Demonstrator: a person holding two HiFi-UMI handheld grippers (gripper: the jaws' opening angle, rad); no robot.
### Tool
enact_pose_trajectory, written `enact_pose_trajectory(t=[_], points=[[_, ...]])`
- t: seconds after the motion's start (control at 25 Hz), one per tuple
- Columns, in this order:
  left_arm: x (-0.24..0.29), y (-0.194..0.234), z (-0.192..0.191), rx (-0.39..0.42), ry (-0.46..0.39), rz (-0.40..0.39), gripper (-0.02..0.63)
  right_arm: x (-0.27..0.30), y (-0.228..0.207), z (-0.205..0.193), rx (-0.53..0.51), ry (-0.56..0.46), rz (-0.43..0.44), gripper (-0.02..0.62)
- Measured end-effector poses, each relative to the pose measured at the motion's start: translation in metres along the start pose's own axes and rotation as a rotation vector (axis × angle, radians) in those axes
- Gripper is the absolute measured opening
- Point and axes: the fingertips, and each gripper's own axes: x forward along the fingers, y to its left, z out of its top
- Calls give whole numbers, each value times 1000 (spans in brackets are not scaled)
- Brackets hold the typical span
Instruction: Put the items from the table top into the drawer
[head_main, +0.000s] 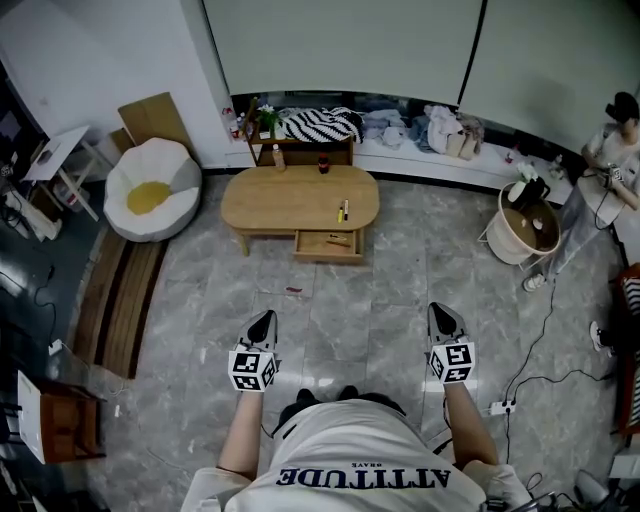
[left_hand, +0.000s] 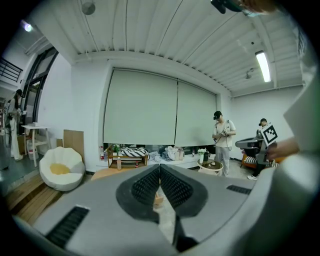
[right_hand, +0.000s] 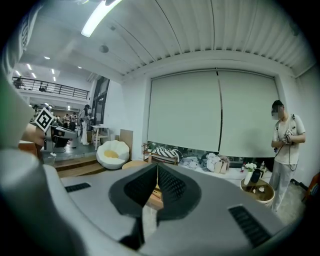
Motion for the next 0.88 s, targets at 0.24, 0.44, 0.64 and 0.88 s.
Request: enact_pose_trajectory(t=[0.24, 0.44, 0.64, 0.88], points=[[5, -17, -6, -4, 11, 10, 21, 3, -13, -7, -6, 9, 22, 20], [16, -18, -7, -3, 18, 6, 21, 12, -18, -9, -1, 16, 25, 20], [35, -13, -4, -4, 16, -2, 21, 25, -24, -10, -2, 26, 19, 20], [66, 3, 0, 0, 13, -27, 21, 50, -28, -11, 4, 38, -6, 20]])
